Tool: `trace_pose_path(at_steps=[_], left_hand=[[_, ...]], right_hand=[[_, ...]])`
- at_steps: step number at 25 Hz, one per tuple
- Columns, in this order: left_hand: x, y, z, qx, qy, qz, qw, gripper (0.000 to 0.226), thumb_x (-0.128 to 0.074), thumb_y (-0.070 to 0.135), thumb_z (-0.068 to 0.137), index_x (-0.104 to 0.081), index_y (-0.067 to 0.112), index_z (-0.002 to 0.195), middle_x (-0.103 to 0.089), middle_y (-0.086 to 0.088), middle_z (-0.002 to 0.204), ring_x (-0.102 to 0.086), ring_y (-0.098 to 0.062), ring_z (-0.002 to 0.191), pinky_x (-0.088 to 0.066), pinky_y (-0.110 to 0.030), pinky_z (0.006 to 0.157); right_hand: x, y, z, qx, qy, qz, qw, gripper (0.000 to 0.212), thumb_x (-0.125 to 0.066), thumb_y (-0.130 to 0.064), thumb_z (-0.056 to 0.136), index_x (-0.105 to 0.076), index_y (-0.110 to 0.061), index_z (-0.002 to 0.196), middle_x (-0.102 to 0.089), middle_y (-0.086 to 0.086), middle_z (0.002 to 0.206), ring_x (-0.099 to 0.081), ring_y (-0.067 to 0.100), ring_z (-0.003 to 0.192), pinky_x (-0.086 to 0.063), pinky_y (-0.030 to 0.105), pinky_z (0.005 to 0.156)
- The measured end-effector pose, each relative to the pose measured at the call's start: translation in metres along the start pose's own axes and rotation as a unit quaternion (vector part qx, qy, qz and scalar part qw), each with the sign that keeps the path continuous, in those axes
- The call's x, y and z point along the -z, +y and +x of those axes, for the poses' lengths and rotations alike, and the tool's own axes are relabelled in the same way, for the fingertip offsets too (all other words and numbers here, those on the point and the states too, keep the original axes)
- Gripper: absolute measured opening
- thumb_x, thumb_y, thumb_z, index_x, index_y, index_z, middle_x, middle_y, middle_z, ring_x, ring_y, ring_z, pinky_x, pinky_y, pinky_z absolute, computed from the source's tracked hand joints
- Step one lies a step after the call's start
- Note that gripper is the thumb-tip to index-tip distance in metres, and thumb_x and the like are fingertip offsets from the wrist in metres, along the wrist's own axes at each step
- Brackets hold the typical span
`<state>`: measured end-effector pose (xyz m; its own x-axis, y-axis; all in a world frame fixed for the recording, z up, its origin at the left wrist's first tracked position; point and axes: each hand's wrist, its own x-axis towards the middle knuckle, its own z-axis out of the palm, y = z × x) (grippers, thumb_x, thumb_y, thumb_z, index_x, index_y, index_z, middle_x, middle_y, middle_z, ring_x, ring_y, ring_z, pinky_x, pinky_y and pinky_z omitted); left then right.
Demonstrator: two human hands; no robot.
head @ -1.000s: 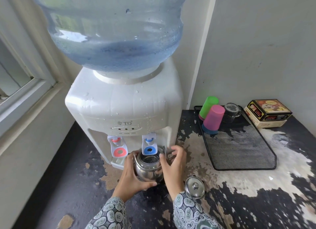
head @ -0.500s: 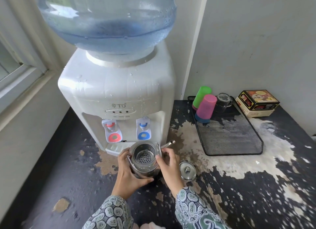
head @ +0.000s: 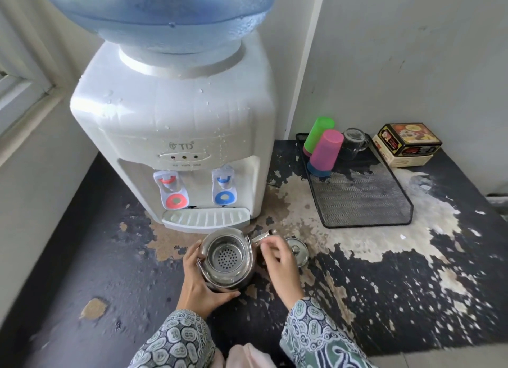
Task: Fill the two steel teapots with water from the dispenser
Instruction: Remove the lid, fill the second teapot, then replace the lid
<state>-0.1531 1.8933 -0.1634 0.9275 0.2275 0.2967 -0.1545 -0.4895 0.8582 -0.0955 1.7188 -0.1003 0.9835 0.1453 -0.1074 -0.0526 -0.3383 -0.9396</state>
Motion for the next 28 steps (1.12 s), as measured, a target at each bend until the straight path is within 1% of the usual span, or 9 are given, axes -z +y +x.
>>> trace_pose_path(at_steps=[4, 7, 10, 12, 15, 18, 20, 24, 28], left_hand=[[0.001, 0.002, 0.000, 0.007, -0.018, -0.004, 1.000, 0.103, -0.077, 0.064, 0.046, -0.016, 0.045, 0.127, -0.016, 0.027, 0.141, -0.019, 0.001, 0.136, -0.018, -0.016, 0.113], [0.010, 0.006, 0.001, 0.036, -0.042, -0.010, 0.998, 0.100, -0.075, 0.070, 0.046, -0.017, 0.049, 0.126, -0.021, 0.024, 0.139, -0.021, 0.003, 0.134, -0.020, -0.018, 0.113], [0.018, 0.011, 0.001, 0.091, -0.070, -0.008, 0.993, 0.105, -0.074, 0.073, 0.042, -0.021, 0.044, 0.128, -0.027, 0.012, 0.134, -0.027, -0.006, 0.132, -0.022, -0.029, 0.112], [0.020, 0.016, 0.003, 0.103, -0.093, 0.007, 0.990, 0.110, -0.071, 0.075, 0.040, -0.019, 0.041, 0.131, -0.021, 0.020, 0.134, -0.022, 0.007, 0.131, -0.018, -0.019, 0.111], [0.022, 0.022, 0.005, 0.110, -0.113, 0.020, 0.987, 0.111, -0.073, 0.073, 0.040, -0.015, 0.047, 0.131, -0.019, 0.024, 0.132, -0.014, 0.024, 0.124, -0.014, 0.000, 0.101], [0.025, 0.026, 0.006, 0.117, -0.115, 0.023, 0.986, 0.111, -0.080, 0.058, 0.041, -0.015, 0.045, 0.131, -0.021, 0.016, 0.133, -0.015, 0.027, 0.120, -0.020, -0.011, 0.104], [0.025, 0.029, 0.006, 0.117, -0.117, 0.022, 0.986, 0.110, -0.080, 0.056, 0.043, -0.016, 0.043, 0.131, -0.021, 0.013, 0.133, -0.015, 0.028, 0.119, -0.022, -0.018, 0.105], [0.026, 0.033, 0.008, 0.123, -0.126, 0.024, 0.984, 0.110, -0.080, 0.055, 0.041, -0.015, 0.043, 0.130, -0.022, 0.011, 0.131, -0.021, 0.024, 0.116, -0.023, -0.022, 0.106], [0.027, 0.033, 0.009, 0.114, -0.122, 0.030, 0.985, 0.117, -0.079, 0.064, 0.038, -0.019, 0.033, 0.135, -0.026, 0.006, 0.133, -0.013, 0.030, 0.117, -0.026, -0.022, 0.104]], right_hand=[[0.026, 0.029, 0.019, -0.017, 0.110, -0.124, 0.986, 0.015, -0.057, -0.006, 0.085, -0.058, -0.013, 0.098, -0.057, 0.006, 0.103, -0.054, 0.018, 0.092, -0.041, 0.013, 0.069], [0.035, 0.052, 0.028, -0.045, 0.109, -0.227, 0.967, 0.021, -0.061, -0.007, 0.081, -0.059, -0.011, 0.101, -0.052, 0.010, 0.114, -0.048, 0.025, 0.106, -0.043, 0.027, 0.083], [0.038, 0.057, 0.029, -0.023, 0.093, -0.263, 0.960, 0.021, -0.067, -0.016, 0.081, -0.061, -0.009, 0.099, -0.052, 0.008, 0.111, -0.046, 0.022, 0.106, -0.041, 0.027, 0.084], [0.039, 0.059, 0.027, -0.022, 0.089, -0.253, 0.963, 0.020, -0.068, -0.017, 0.080, -0.062, -0.007, 0.097, -0.051, 0.006, 0.109, -0.046, 0.019, 0.104, -0.038, 0.025, 0.081], [0.044, 0.062, 0.030, -0.030, 0.113, -0.194, 0.974, 0.017, -0.070, -0.014, 0.078, -0.061, -0.008, 0.091, -0.057, 0.008, 0.103, -0.054, 0.027, 0.100, -0.044, 0.029, 0.078], [0.046, 0.040, 0.035, 0.000, 0.191, -0.099, 0.977, 0.014, -0.068, -0.017, 0.079, -0.061, -0.012, 0.091, -0.059, 0.008, 0.098, -0.057, 0.029, 0.094, -0.048, 0.033, 0.078], [0.040, 0.009, 0.034, 0.056, 0.207, -0.055, 0.975, 0.017, -0.065, -0.019, 0.080, -0.060, -0.011, 0.094, -0.056, 0.005, 0.099, -0.055, 0.026, 0.093, -0.048, 0.027, 0.078], [0.003, -0.038, 0.020, 0.182, 0.073, -0.105, 0.975, 0.027, -0.061, -0.030, 0.076, -0.061, -0.011, 0.095, -0.050, -0.001, 0.101, -0.050, 0.006, 0.085, -0.045, 0.008, 0.076], [-0.026, -0.031, 0.009, 0.242, -0.052, -0.227, 0.942, 0.026, -0.062, -0.033, 0.078, -0.057, -0.014, 0.094, -0.057, -0.002, 0.112, -0.057, 0.013, 0.094, -0.050, 0.027, 0.086]])
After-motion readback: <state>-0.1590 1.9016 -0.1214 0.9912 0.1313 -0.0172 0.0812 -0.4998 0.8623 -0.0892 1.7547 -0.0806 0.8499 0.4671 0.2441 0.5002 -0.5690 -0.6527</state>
